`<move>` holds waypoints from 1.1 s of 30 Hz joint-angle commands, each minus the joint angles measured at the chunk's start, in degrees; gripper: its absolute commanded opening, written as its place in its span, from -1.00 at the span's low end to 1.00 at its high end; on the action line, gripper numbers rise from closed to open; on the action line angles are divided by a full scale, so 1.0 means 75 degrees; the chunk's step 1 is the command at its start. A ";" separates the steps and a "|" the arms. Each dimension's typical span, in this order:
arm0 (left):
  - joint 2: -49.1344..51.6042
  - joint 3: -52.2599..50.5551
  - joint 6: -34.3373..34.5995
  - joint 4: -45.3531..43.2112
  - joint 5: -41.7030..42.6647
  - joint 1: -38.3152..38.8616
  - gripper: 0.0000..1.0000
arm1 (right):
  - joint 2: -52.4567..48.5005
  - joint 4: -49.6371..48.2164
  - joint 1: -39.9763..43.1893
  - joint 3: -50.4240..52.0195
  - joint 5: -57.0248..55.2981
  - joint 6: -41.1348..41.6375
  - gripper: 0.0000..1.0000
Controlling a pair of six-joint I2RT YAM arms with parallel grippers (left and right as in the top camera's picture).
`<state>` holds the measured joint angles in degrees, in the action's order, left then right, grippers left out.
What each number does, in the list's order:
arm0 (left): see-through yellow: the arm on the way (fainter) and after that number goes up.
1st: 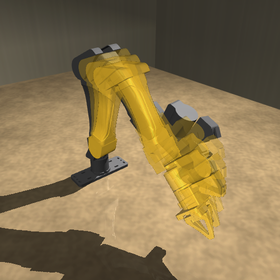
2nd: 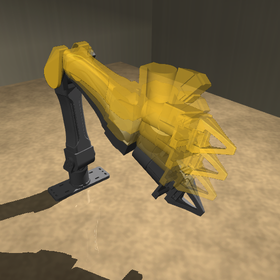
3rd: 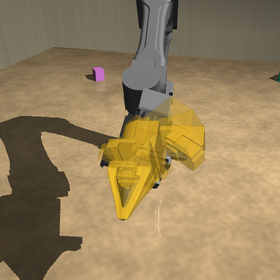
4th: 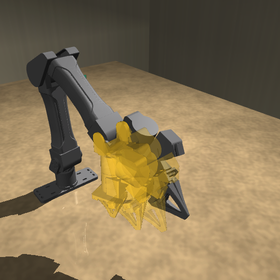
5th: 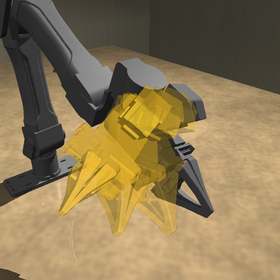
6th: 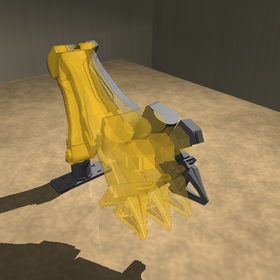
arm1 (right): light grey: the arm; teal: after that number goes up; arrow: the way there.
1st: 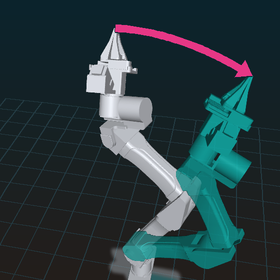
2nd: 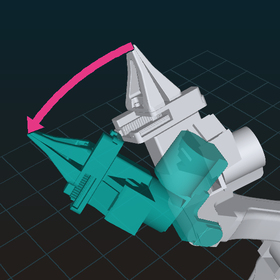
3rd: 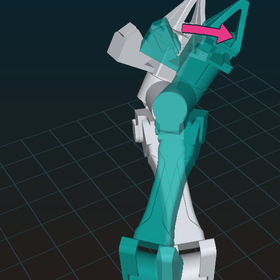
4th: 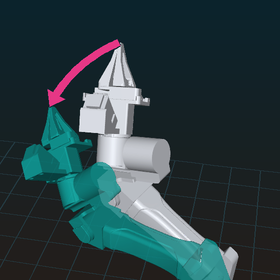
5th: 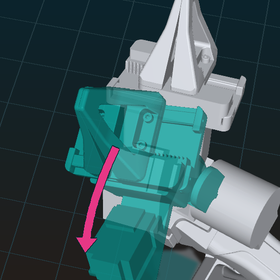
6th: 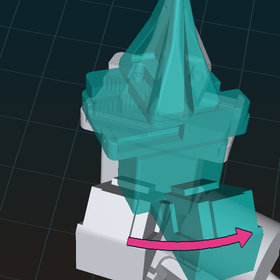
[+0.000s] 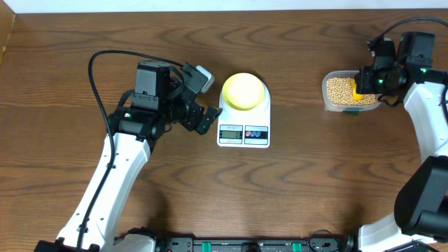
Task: Scoop item into bowl and weigh 50g on scale
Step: 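Lower the yellow scoop into the soybeans with the right gripper, then drag the scoop through the soybeans and tilt it up to fill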
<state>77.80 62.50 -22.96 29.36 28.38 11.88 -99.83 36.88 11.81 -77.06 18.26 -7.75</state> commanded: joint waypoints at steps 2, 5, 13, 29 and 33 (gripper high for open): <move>-0.0114 0.0047 -0.0131 -0.0006 0.0076 0.0012 0.95 | -0.0157 0.0012 0.0364 0.0105 0.1067 0.0108 -0.98; -0.0114 0.0047 -0.0131 -0.0009 0.0073 0.0012 0.95 | -0.0157 0.0012 0.0565 0.0105 0.1408 0.0108 -0.97; -0.0114 0.0047 -0.0131 -0.0006 0.0073 0.0012 0.95 | -0.0163 0.0023 0.0833 0.0105 0.1679 0.0047 -0.98; -0.0114 0.0047 -0.0131 -0.0006 0.0073 0.0012 0.95 | -0.0207 0.0038 0.1329 0.0105 0.2538 0.0015 -0.97; -0.0114 0.0047 -0.0131 -0.0006 0.0073 0.0012 0.95 | -0.0207 0.0111 0.1437 0.0105 0.2591 -0.0073 -0.98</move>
<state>77.80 62.50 -22.96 29.36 28.38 11.88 -100.88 37.30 21.82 -76.73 34.02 -7.77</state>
